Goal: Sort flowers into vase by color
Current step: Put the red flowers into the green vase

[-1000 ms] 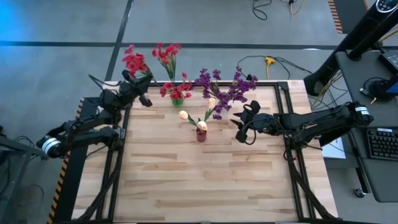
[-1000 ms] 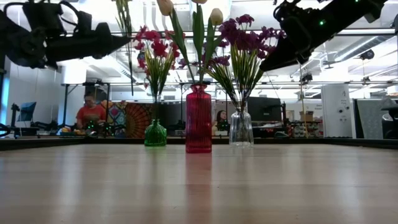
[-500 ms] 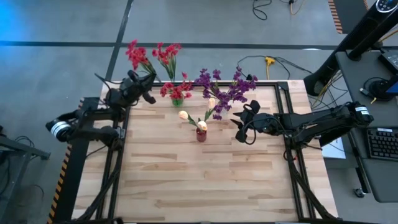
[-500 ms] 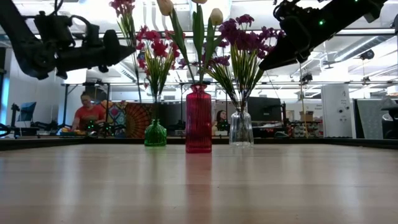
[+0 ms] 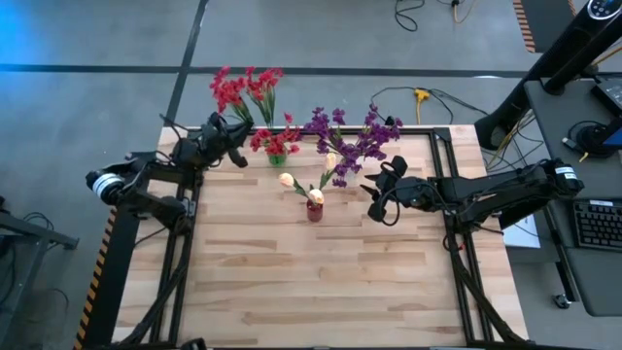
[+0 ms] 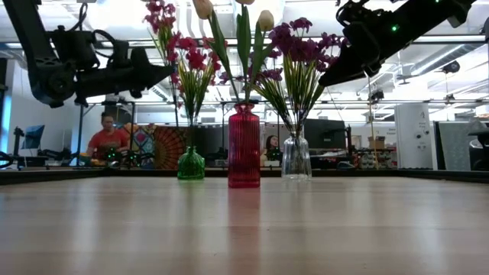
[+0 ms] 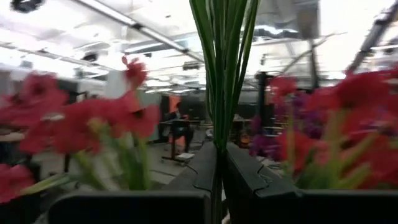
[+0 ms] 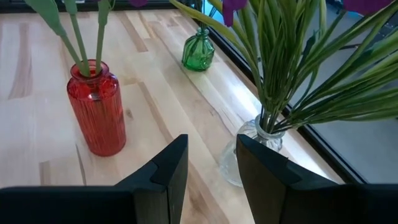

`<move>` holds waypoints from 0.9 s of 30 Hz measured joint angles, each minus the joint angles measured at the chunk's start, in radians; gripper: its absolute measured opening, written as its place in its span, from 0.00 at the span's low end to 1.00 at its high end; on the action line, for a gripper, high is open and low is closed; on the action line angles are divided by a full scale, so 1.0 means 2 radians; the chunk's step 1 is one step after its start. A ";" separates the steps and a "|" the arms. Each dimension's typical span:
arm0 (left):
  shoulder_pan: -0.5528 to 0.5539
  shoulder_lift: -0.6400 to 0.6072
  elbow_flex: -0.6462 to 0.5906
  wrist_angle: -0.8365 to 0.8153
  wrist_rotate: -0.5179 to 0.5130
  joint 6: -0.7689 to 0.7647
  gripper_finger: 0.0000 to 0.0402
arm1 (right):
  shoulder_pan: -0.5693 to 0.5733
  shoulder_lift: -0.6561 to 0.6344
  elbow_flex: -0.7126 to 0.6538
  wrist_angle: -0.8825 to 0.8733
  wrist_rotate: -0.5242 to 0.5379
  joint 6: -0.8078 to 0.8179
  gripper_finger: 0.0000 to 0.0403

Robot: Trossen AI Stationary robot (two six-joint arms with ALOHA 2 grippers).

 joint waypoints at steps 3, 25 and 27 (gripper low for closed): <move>-0.001 -0.008 0.000 0.001 0.026 0.007 0.00 | 0.000 0.000 0.000 -0.001 0.000 -0.004 0.32; -0.004 -0.020 -0.006 0.001 0.055 0.017 0.00 | 0.000 0.000 0.000 0.026 0.024 -0.052 0.32; -0.004 -0.016 -0.001 0.000 0.055 0.019 0.00 | 0.000 0.000 0.000 0.027 0.026 -0.052 0.32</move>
